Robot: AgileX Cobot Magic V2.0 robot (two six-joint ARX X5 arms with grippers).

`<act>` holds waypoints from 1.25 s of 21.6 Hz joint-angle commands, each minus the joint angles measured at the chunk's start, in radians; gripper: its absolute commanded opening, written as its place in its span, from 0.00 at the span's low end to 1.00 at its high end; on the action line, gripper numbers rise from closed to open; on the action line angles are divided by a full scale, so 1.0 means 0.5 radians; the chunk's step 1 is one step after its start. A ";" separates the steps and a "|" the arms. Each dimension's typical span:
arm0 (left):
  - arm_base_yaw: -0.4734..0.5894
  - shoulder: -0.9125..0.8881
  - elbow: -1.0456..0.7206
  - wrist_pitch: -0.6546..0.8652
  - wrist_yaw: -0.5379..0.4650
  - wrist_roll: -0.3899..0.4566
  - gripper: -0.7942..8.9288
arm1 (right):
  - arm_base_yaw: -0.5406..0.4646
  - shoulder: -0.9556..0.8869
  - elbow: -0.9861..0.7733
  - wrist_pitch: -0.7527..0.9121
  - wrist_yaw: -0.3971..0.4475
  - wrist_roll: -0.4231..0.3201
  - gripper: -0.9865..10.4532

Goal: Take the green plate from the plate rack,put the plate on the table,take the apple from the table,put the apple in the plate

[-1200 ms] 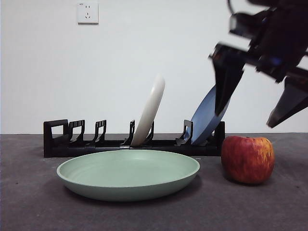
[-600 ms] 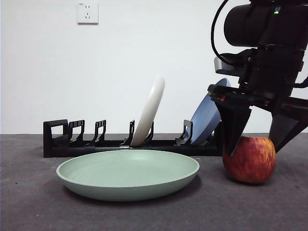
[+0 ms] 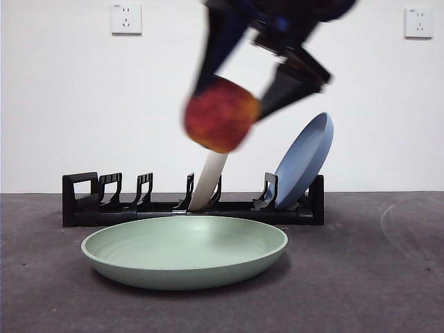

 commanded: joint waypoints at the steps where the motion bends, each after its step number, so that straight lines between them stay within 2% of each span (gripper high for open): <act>1: 0.002 -0.001 -0.008 0.018 -0.008 -0.021 0.24 | 0.157 0.048 -0.002 0.167 0.183 0.054 0.08; 5: 0.002 -0.001 -0.008 0.018 -0.008 -0.021 0.24 | 0.306 0.222 0.008 0.273 0.398 0.069 0.08; 11: 0.002 -0.001 -0.008 0.017 -0.007 -0.021 0.24 | 0.314 0.450 0.008 0.245 0.601 0.069 0.08; 27: 0.002 -0.001 -0.008 0.016 -0.007 -0.021 0.24 | 0.311 0.595 0.008 0.246 0.595 0.027 0.08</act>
